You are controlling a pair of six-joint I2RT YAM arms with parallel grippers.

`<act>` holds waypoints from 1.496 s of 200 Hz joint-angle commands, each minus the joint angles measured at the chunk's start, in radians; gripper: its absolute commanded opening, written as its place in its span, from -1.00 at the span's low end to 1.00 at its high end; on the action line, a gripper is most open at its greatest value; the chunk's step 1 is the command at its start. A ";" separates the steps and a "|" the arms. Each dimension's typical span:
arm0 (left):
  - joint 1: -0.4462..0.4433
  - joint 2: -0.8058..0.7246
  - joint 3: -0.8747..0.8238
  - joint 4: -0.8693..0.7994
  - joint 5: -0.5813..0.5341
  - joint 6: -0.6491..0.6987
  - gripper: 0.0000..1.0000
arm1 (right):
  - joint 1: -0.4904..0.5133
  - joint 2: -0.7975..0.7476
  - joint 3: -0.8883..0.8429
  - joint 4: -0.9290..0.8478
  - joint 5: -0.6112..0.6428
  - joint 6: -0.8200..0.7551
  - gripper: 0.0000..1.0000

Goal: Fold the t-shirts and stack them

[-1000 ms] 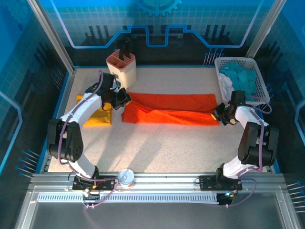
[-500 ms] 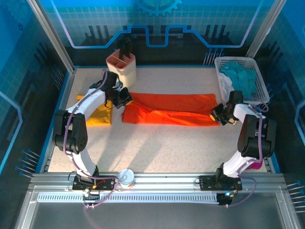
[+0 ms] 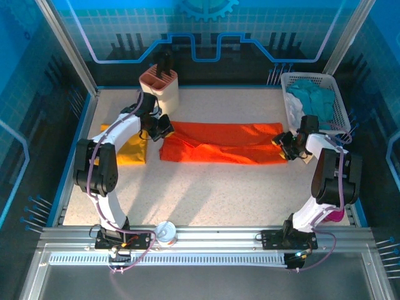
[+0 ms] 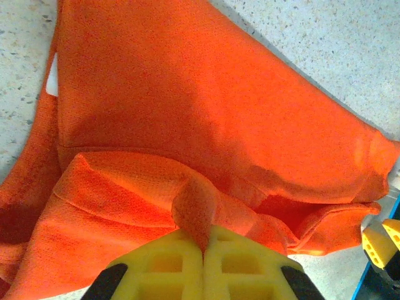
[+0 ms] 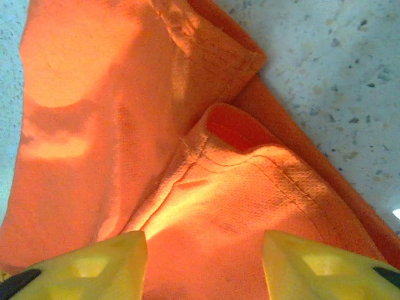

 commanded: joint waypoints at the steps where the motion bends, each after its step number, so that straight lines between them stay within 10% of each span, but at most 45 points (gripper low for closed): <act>1: 0.000 0.018 0.052 -0.034 -0.019 0.023 -1.00 | 0.015 -0.053 -0.020 0.058 -0.043 -0.004 0.28; 117: 0.021 0.172 0.173 -0.021 -0.019 -0.024 -1.00 | 0.017 -0.199 -0.167 0.058 -0.034 -0.041 0.62; 186: 0.040 0.293 0.289 0.092 0.068 -0.152 -0.05 | 0.027 -0.240 -0.231 0.064 -0.042 -0.063 0.63; 299: -0.064 -0.021 -0.145 0.262 0.022 -0.181 0.14 | 0.053 -0.247 -0.233 0.078 -0.062 -0.066 0.63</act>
